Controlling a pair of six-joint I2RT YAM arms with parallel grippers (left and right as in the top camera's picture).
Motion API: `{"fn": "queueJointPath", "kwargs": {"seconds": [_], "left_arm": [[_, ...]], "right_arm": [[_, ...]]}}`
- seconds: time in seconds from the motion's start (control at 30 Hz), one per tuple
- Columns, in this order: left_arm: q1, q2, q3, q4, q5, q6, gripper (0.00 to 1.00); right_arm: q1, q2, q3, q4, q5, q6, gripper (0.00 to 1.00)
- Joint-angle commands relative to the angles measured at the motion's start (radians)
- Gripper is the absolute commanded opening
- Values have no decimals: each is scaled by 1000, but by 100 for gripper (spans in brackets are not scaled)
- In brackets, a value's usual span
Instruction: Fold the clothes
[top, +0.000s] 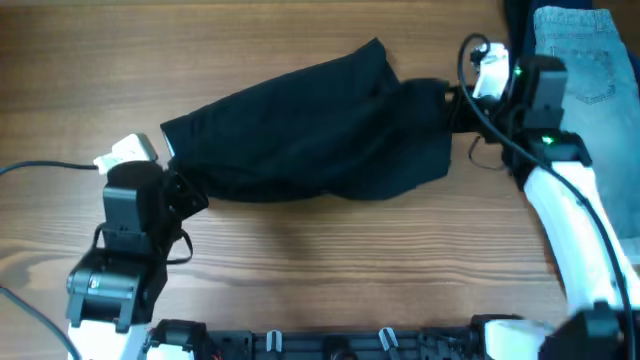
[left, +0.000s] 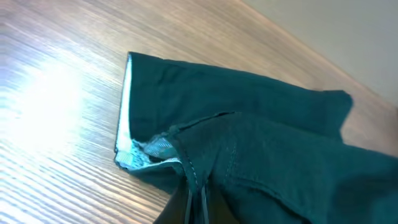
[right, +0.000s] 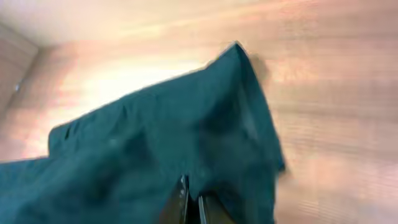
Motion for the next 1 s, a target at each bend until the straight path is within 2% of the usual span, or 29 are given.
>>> {"fn": "queueJointPath", "kwargs": {"seconds": [0.0, 0.13, 0.27, 0.53, 0.6, 0.67, 0.7, 0.73, 0.77, 0.8, 0.83, 0.87, 0.97], "left_arm": [[-1, 67, 20, 9, -118, -16, 4], [-1, 183, 20, 42, -216, -47, 4], [-1, 304, 20, 194, -301, -47, 4], [147, 505, 21, 441, -315, -42, 4], [164, 559, 21, 541, -316, -30, 4], [165, 632, 21, 717, -316, -4, 4], [165, 661, 21, 777, -317, -4, 9], [165, 726, 21, 903, -316, 25, 59], [165, 755, 21, 951, -316, 25, 96], [167, 785, 21, 1007, -316, 25, 100], [169, 799, 21, 1045, -316, 25, 100], [169, 799, 21, 1061, -316, 26, 100], [169, 773, 29, 1051, -219, 110, 100]], "right_arm": [[40, 120, 10, 200, -31, -14, 4], [101, 220, 10, 490, -29, -14, 4], [146, 335, 21, 698, 1, -18, 4], [168, 556, 160, 763, 16, -67, 4], [177, 592, 183, 777, 16, -67, 4], [193, 634, 201, 789, 48, -72, 4], [199, 650, 204, 791, 54, -91, 4], [204, 663, 204, 795, 85, -92, 4], [204, 665, 204, 793, 100, -92, 14], [204, 664, 204, 794, 127, -92, 61], [202, 663, 205, 798, 133, -92, 89], [198, 663, 212, 791, 132, -87, 99], [196, 655, 248, 764, 95, -55, 99]]}}
